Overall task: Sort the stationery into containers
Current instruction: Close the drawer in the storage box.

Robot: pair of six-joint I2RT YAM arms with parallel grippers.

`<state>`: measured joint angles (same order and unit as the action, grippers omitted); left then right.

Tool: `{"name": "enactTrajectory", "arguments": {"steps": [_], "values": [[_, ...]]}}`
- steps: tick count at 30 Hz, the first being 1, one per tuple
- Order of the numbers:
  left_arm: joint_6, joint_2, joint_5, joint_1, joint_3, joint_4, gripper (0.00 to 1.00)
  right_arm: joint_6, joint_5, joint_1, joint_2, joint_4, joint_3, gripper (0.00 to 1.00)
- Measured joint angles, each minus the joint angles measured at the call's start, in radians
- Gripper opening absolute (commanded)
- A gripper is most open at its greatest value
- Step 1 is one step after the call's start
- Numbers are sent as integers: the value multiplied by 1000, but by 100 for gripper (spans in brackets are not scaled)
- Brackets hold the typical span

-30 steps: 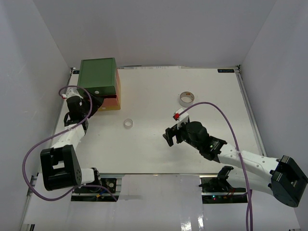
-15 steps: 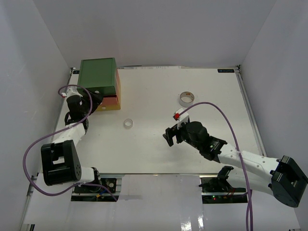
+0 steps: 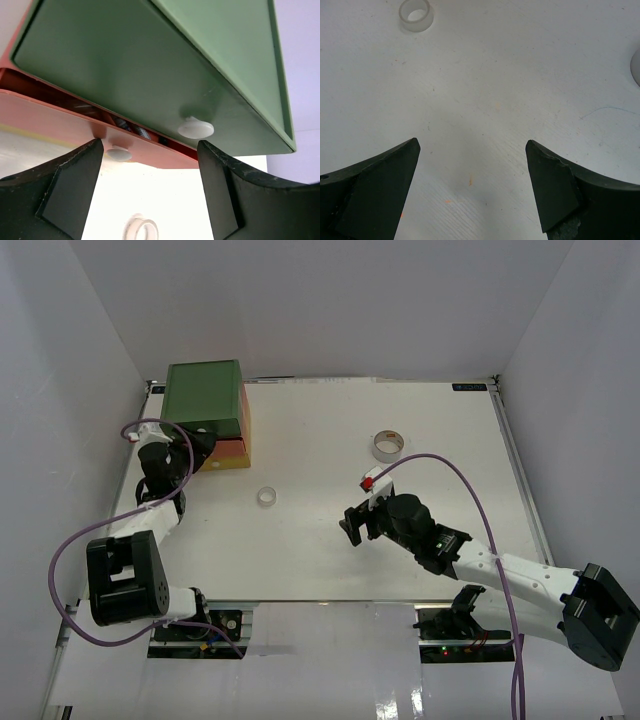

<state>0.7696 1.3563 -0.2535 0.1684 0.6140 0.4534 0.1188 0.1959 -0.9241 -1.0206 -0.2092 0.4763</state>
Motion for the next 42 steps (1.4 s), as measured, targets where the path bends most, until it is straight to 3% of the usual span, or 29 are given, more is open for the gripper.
{"name": "enactTrajectory", "arguments": {"steps": [25, 36, 42], "values": [[-37, 11, -70, 0, -97, 287, 88, -7, -19, 0, 0, -1, -2, 93], [-55, 62, -82, 0, -98, 341, 89, -19, -23, 0, 11, -2, -2, 94], [-36, 7, -82, 0, -134, 322, 92, -22, -25, 0, 19, -3, -13, 94]]}}
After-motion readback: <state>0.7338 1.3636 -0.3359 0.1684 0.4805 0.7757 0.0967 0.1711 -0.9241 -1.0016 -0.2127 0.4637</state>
